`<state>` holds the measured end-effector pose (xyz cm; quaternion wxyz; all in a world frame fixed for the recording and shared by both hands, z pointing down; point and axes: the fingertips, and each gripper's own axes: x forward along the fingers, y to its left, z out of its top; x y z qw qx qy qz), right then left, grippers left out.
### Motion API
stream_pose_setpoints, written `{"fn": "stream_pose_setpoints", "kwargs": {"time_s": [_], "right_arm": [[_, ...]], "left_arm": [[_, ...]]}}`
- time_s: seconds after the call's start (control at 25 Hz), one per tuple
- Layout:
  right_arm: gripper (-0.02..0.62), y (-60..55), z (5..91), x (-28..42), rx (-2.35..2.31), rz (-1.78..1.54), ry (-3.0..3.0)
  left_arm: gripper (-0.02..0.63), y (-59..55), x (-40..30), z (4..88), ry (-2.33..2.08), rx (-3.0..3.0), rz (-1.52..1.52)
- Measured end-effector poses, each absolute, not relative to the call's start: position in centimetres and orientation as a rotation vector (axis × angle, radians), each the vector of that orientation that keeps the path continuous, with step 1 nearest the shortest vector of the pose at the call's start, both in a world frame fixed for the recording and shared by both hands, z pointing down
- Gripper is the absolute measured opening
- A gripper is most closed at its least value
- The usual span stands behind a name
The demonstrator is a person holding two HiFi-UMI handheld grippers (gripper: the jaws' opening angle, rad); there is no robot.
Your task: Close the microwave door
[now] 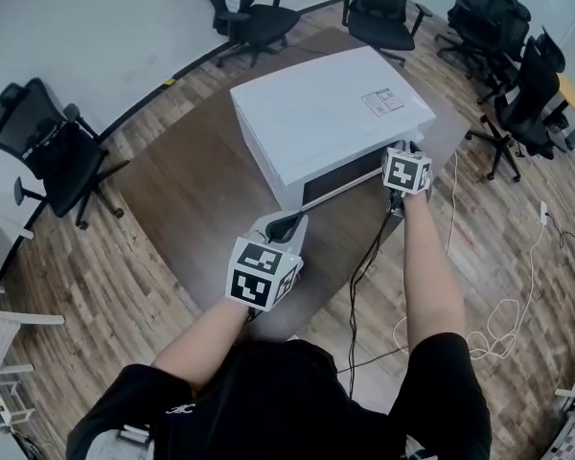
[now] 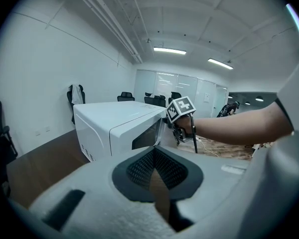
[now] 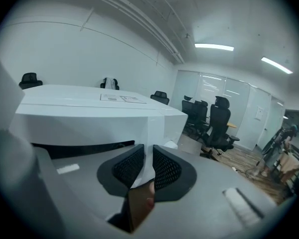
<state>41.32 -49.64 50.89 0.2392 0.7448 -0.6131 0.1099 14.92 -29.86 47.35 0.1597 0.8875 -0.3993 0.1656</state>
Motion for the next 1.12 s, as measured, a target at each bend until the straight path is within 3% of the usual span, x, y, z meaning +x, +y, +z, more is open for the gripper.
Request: {"fn": "stream_pose_setpoints", "kwargs": {"time_s": [0.24, 0.4, 0.72, 1.12], "right_arm": [[0.062, -49.6, 50.7, 41.0, 2.078, 0.306, -1.637], [0.009, -48.9, 50.7, 40.7, 2.07, 0.334, -1.659], [0.009, -45.5, 48.7, 39.8, 2.132, 0.358, -1.777], [0.009, -36.1, 41.8, 33.8, 2.186, 0.132, -1.946]], "left_arm": [[0.011, -29.0, 14.2, 47.1, -1.155, 2.532, 0.472], [0.011, -28.7, 14.1, 46.8, -1.163, 2.535, 0.468], [0.011, -27.9, 14.4, 45.6, -1.148, 2.564, 0.454], [0.011, -26.5, 16.1, 44.2, -1.039, 2.628, 0.461]]}}
